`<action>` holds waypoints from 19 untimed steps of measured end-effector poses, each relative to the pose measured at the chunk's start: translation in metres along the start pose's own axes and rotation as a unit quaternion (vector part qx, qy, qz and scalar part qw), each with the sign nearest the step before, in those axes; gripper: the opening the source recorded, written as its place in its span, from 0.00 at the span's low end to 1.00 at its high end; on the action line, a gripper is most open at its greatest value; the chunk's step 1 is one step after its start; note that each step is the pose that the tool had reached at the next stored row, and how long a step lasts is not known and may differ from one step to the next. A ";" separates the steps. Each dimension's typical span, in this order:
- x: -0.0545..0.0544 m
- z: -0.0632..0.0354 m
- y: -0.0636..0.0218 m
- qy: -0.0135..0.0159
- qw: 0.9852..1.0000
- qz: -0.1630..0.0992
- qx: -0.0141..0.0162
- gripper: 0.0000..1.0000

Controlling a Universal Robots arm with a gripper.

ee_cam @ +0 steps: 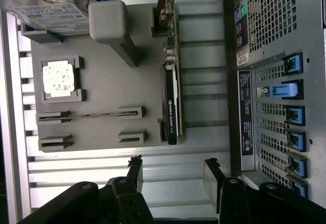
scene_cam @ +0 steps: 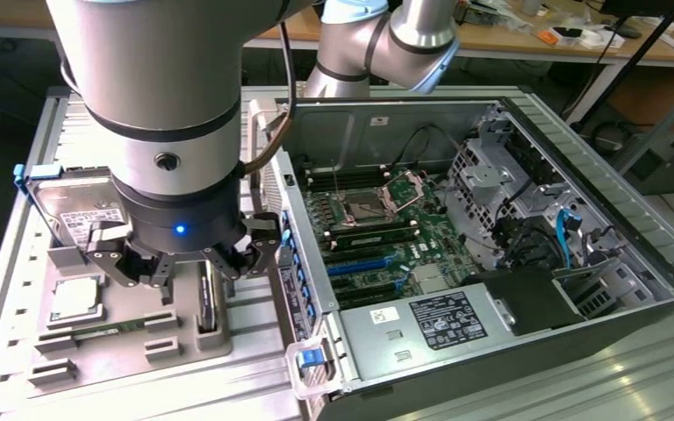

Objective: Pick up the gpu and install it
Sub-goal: 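Pick up the gpu and move the gpu toward the slot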

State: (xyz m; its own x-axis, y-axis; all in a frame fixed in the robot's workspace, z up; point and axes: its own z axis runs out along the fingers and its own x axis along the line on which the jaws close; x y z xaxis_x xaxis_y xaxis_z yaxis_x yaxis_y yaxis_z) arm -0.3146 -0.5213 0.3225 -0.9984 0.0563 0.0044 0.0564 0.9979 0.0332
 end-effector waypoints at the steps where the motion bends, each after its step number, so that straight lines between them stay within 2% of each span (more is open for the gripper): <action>1: 0.000 0.0006 0.0000 0.000 1.000 0.000 0.000 0.60; 3: 0.000 0.0017 0.0000 0.000 1.000 0.000 0.000 0.60; 7: 0.000 0.0112 -0.0004 -0.001 1.000 0.000 0.000 0.60; 10: 0.001 0.0119 -0.0004 -0.001 1.000 0.000 0.000 0.60; 12: 0.001 0.0120 -0.0004 -0.001 1.000 0.000 0.005 0.60; 19: 0.000 0.0121 -0.0004 -0.001 1.000 0.000 0.006 0.60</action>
State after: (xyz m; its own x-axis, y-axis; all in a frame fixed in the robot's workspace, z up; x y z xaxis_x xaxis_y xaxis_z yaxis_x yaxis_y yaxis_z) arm -0.3151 -0.5213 0.3104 -0.9984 0.0563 0.0022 0.0564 0.9982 0.0207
